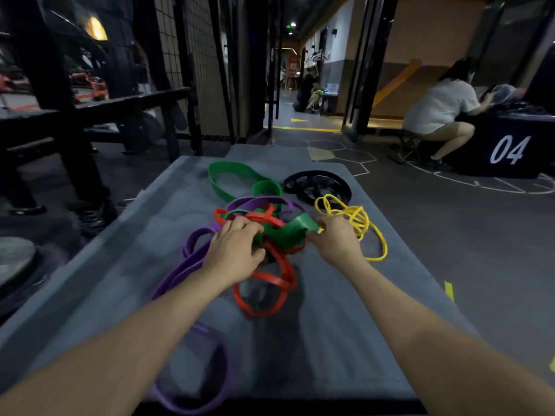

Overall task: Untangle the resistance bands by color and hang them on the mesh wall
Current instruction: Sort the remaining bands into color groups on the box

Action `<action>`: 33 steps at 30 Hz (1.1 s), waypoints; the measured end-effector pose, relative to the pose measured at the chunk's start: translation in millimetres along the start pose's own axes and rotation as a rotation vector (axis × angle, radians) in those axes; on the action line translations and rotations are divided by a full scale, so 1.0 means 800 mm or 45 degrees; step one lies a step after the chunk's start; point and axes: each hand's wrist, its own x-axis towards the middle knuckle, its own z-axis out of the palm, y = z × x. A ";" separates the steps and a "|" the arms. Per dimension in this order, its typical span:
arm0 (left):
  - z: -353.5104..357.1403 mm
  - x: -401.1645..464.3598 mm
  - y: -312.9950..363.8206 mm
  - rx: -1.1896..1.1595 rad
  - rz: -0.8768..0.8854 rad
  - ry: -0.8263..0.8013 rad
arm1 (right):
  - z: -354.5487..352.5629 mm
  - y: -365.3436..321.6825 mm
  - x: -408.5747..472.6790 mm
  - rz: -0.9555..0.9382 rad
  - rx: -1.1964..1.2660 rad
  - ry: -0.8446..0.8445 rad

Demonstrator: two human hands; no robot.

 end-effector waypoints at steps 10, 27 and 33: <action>-0.002 -0.072 -0.079 0.012 -0.287 0.057 | 0.079 -0.080 -0.092 -0.065 0.233 -0.088; -0.008 -0.072 -0.149 -0.526 -0.504 0.320 | 0.093 -0.113 -0.053 -0.180 0.138 -0.038; -0.027 -0.052 -0.152 -0.570 -0.464 0.562 | 0.090 -0.114 -0.044 -0.132 0.150 0.109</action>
